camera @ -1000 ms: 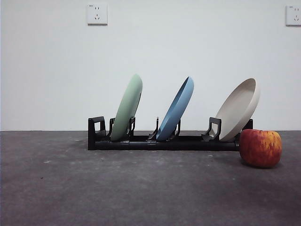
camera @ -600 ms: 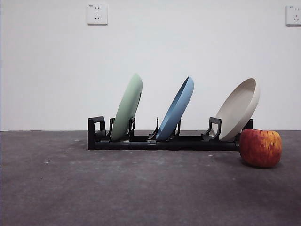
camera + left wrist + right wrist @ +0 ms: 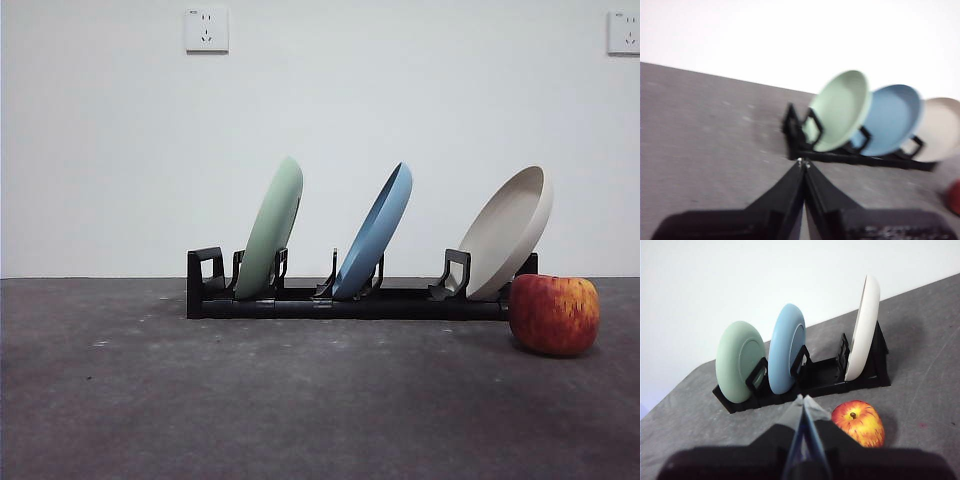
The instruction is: Take the green plate from the plate rack,put the plate on the table,take the apple from the table,put the apple in the plate
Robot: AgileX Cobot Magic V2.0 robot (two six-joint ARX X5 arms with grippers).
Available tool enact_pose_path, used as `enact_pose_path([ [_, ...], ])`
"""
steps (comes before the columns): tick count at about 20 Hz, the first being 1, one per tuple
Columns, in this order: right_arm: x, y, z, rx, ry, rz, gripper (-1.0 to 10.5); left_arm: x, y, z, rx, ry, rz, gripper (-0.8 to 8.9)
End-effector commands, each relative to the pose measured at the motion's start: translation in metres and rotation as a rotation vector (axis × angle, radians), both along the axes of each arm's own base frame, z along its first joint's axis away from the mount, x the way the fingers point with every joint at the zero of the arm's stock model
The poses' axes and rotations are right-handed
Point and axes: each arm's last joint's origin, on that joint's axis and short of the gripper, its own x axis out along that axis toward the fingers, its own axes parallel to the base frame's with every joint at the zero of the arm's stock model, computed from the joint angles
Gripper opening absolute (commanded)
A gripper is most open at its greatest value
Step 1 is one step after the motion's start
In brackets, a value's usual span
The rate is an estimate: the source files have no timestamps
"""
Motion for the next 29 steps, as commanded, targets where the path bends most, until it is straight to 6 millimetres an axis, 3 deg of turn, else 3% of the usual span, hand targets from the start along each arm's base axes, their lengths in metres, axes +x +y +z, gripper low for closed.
enact_pose_path([
  [1,-0.001,0.001,0.020,-0.021,0.032,0.043,-0.1,-0.002,-0.002,0.015,-0.016,0.023,-0.065,-0.08],
  [9,-0.001,0.005,0.063,-0.213,0.239,0.255,-0.1,0.002,-0.007,0.055,0.022,0.125,-0.290,-0.08],
  [15,-0.001,0.006,0.085,-0.354,0.405,0.355,-0.1,0.009,-0.011,0.073,0.049,0.201,-0.484,-0.08],
  [22,-0.003,0.006,0.091,-0.388,0.593,0.425,-0.1,0.010,-0.014,0.077,0.072,0.344,-0.642,-0.08],
  [26,-0.003,0.006,0.090,-0.385,0.606,0.423,0.1,0.009,-0.014,0.075,0.070,0.368,-0.645,0.06],
  [27,-0.003,0.006,0.090,-0.384,0.606,0.423,0.7,0.009,-0.014,0.075,0.069,0.369,-0.645,0.76],
  [29,-0.003,0.006,0.090,-0.366,0.617,0.413,3.9,0.009,-0.014,0.075,0.065,0.372,-0.641,4.20],
])
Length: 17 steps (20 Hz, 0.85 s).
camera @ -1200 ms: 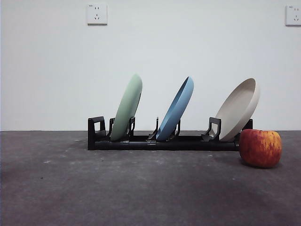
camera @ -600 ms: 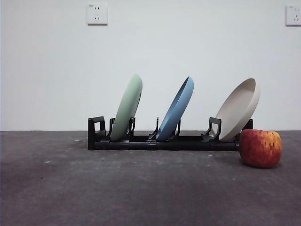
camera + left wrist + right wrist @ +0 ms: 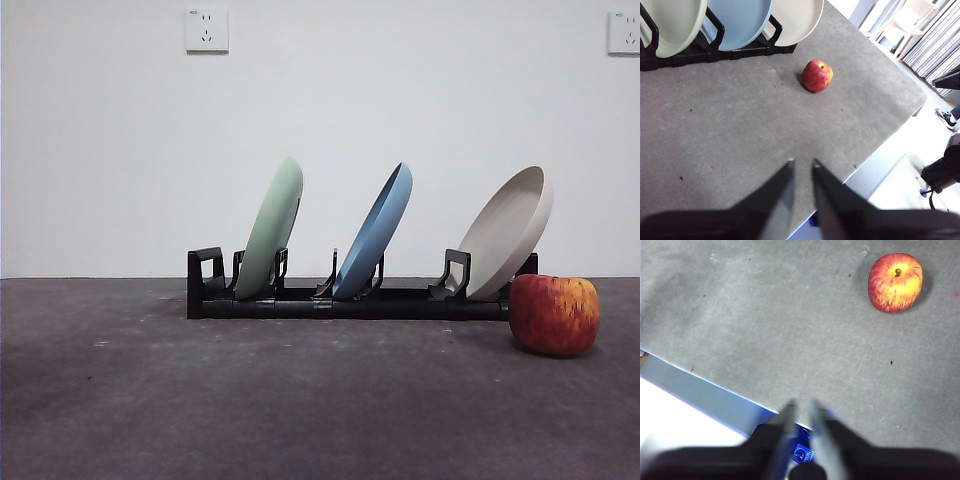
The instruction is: Take the green plate from the plate rack,put the plate on the table,take the apple from the table,put the apple in the plate
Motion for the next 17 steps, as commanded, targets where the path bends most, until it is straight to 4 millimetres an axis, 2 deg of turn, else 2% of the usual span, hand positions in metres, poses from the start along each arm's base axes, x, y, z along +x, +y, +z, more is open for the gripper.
enact_pose_path([
  [1,0.000,0.000,0.001,0.012,0.006,-0.016,5.5,0.000,0.000,0.001,0.003,-0.015,-0.009,5.30],
  [2,0.001,0.000,0.001,0.012,0.008,-0.016,6.4,0.000,0.000,0.001,0.003,-0.015,-0.009,5.34],
  [9,0.001,0.000,0.001,0.013,0.008,-0.016,6.3,0.003,0.001,0.001,0.025,-0.022,0.027,5.34],
  [13,0.001,0.000,0.001,0.013,0.007,-0.017,6.3,0.023,0.001,0.013,-0.016,-0.074,0.092,5.35],
  [17,0.002,0.000,0.001,0.013,0.014,-0.017,6.3,0.060,-0.005,0.040,-0.018,-0.123,0.091,5.34],
])
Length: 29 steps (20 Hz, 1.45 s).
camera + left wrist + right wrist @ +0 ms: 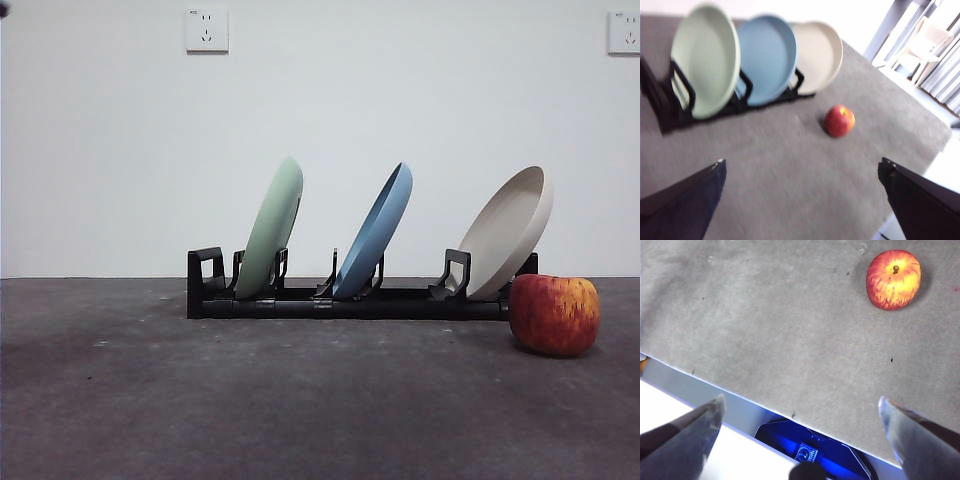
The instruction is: Take the green plate from the plate rack,put the plate on the table,take the apple from the table,put the apple in the plate
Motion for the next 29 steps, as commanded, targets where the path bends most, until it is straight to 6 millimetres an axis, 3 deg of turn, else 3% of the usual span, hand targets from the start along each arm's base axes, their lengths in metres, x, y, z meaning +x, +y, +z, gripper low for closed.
enact_pose_path([
  [1,0.002,0.000,0.001,0.002,0.000,0.001,6.3,0.025,-0.006,0.013,0.002,0.008,0.011,5.34],
  [5,0.004,0.000,0.000,0.001,0.009,0.001,6.3,0.081,-0.024,0.033,0.035,-0.001,-0.006,5.34],
  [8,0.006,0.001,-0.001,0.000,0.018,0.001,6.3,0.126,-0.044,0.037,0.055,0.003,-0.014,5.34],
  [16,0.010,0.001,-0.002,-0.001,0.042,0.000,6.3,0.226,-0.100,0.008,0.122,0.051,-0.021,5.34],
  [21,0.013,0.001,-0.003,-0.002,0.053,0.000,6.3,0.259,-0.125,-0.029,0.161,0.072,-0.001,5.32],
  [27,0.013,0.001,-0.003,-0.002,0.053,0.000,6.3,0.273,-0.141,-0.070,0.200,0.146,-0.013,5.28],
  [29,0.013,0.001,-0.003,-0.002,0.053,0.000,6.3,0.272,-0.145,-0.073,0.221,0.148,0.002,4.39],
])
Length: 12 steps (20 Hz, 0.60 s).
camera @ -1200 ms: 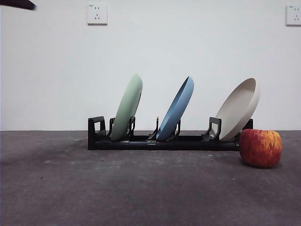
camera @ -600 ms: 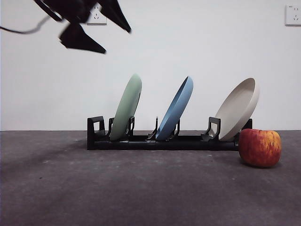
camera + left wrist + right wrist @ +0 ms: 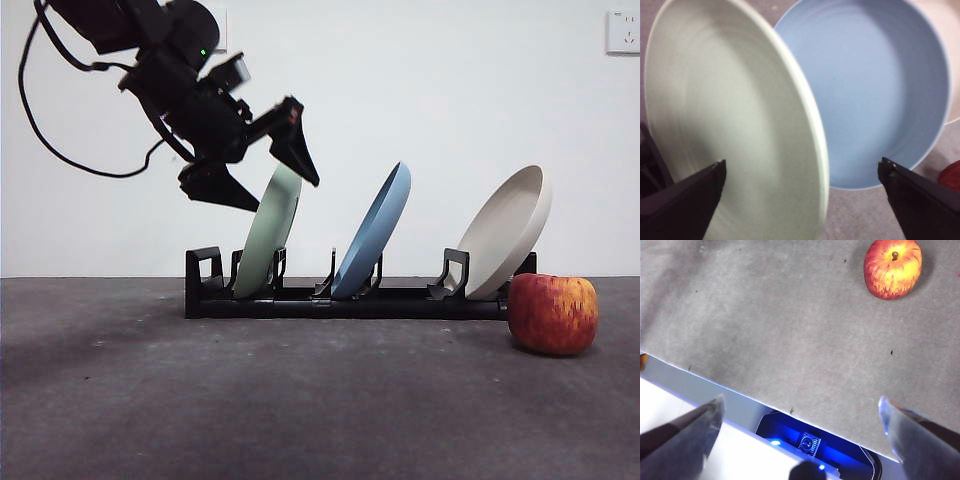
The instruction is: Take the green plate from the plate rack,put the plate on the table,take the apple from the table,put the apple in the plate
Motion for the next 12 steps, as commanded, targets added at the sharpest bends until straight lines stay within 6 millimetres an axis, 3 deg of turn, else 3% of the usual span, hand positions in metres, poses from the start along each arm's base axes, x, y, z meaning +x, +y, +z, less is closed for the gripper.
enact_pose_path([
  [1,0.0003,0.0002,0.0011,0.002,-0.006,0.000,6.3,-0.0006,-0.0062,-0.0015,0.014,-0.013,0.001,3.48],
  [3,0.0003,0.0002,0.0012,0.002,-0.006,0.000,6.3,-0.0010,-0.0074,-0.0014,0.011,-0.014,-0.004,1.76],
  [6,0.0003,0.0002,0.0011,0.001,-0.006,0.000,6.3,-0.0022,-0.0071,-0.0030,0.018,0.007,-0.005,0.11],
  [12,0.0003,0.0002,0.0011,0.001,-0.006,0.000,6.3,-0.0041,-0.0066,-0.0022,-0.014,0.034,-0.047,-0.08],
])
